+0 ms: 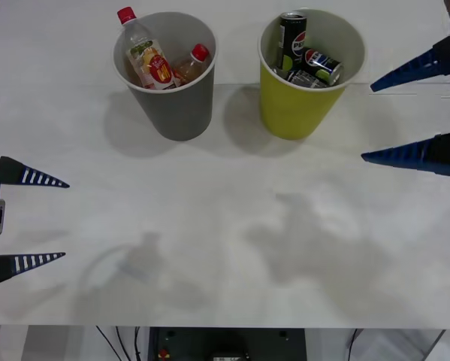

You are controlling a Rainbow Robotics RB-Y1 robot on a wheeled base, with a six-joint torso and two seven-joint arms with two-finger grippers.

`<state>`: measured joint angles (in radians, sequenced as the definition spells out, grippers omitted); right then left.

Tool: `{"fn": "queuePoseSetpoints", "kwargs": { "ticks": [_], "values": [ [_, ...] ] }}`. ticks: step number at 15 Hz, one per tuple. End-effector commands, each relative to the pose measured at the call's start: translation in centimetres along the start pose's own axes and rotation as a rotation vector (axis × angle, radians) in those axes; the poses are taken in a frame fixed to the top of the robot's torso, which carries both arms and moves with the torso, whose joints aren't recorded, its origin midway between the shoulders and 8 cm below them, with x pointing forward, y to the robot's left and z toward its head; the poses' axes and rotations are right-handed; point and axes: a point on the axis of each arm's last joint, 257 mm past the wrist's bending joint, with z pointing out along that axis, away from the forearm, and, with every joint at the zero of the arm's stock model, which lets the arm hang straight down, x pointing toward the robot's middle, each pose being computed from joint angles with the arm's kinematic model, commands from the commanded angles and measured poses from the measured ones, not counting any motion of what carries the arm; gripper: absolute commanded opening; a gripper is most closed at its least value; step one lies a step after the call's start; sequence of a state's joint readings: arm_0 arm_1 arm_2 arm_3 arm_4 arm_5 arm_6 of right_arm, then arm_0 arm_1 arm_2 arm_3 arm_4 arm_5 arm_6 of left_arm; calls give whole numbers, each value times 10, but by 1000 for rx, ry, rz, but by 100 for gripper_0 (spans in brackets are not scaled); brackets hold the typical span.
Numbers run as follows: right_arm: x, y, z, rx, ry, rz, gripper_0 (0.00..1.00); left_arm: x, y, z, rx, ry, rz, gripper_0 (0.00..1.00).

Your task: Put the can into the green bin and the plastic bottle into the gray bin

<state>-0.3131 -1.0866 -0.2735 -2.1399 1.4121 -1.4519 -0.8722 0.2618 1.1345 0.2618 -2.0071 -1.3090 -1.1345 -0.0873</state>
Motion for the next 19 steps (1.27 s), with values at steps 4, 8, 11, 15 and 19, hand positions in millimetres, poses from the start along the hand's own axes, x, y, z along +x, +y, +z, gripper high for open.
{"fn": "queuePoseSetpoints", "kwargs": {
  "ticks": [4, 8, 11, 15, 19],
  "values": [
    [58, 34, -2, 39, 3, -84, 100, 0, 0, 0, 0, 0, 0, 100],
    [94, 48, -3, 38, 30, -133, 100, 0, 0, 0, 0, 0, 0, 100],
    [116, 58, -3, 20, 48, -154, 100, 0, 0, 0, 0, 0, 0, 100],
    [130, 71, -1, -3, 59, -184, 100, 0, 0, 0, 0, 0, 0, 100],
    [130, 71, -1, -3, 59, -184, 100, 0, 0, 0, 0, 0, 0, 100]
  ]
}}
